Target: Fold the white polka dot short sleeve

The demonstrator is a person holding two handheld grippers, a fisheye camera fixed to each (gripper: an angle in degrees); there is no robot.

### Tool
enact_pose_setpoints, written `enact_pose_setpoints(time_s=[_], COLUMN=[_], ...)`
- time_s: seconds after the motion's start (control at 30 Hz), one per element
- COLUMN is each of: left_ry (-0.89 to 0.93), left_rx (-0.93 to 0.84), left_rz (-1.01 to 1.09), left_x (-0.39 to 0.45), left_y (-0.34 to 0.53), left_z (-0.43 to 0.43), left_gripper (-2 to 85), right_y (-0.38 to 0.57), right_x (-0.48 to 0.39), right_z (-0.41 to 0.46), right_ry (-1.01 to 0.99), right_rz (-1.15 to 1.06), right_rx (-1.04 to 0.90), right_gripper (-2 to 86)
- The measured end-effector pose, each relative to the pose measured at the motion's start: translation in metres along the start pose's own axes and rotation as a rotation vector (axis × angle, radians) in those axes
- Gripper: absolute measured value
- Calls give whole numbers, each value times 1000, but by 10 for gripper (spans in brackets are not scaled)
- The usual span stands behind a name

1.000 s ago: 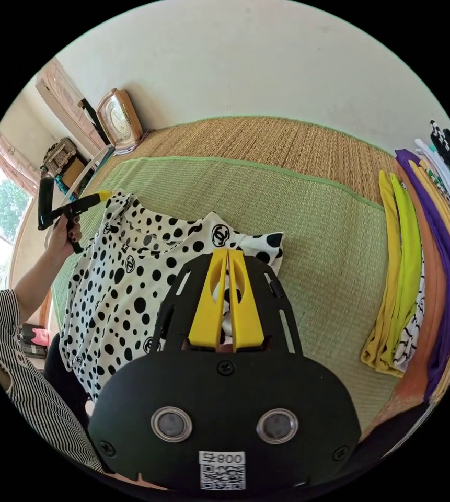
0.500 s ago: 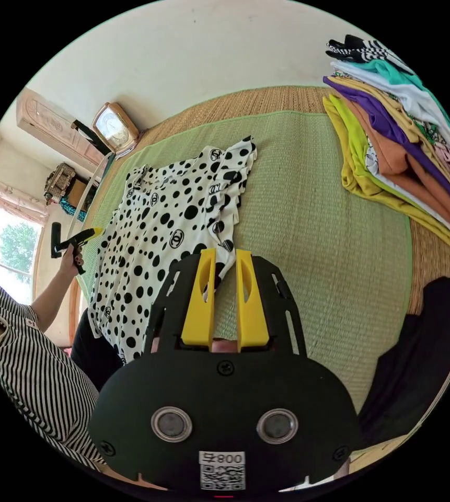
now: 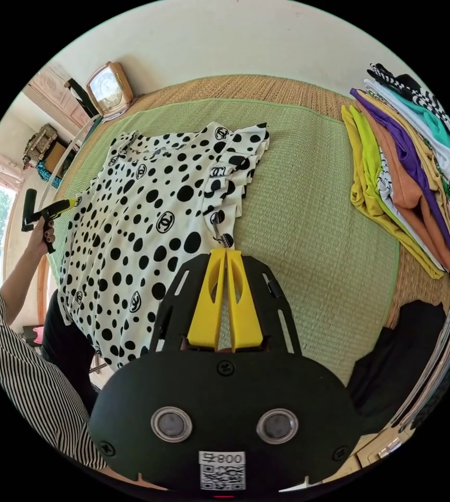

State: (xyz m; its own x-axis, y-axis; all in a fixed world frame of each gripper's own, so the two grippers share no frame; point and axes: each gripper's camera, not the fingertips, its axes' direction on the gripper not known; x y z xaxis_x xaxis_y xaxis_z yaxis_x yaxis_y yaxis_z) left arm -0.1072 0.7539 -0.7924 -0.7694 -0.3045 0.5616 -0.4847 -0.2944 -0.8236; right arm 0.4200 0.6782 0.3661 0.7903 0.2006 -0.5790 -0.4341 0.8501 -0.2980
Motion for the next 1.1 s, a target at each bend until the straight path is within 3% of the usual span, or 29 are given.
enact_pose_setpoints(time_s=[0.17,0.37,0.5,0.77,1.1], left_ry=[-54,-89,-123,-63,-87], left_rx=[35,57,-25,91,-6], left_rz=[26,-19,-34,34,110], left_x=[-1,-12,-22,-9,8], left_y=[-2,4,3,-10,-47], left_z=[-11,-13,4,-8,31], left_gripper=[8,11,21,74,73], right_y=[5,9,13,-44,-74], right_x=[12,4,25,-21,-36], right_z=[-24,-30,-14,-11,13], right_ry=[-49,45,11,-53,-1], right_rz=[32,41,117,-19,-4], right_rx=[74,75,37,89,35], right_gripper=[-3,0,7,77,8])
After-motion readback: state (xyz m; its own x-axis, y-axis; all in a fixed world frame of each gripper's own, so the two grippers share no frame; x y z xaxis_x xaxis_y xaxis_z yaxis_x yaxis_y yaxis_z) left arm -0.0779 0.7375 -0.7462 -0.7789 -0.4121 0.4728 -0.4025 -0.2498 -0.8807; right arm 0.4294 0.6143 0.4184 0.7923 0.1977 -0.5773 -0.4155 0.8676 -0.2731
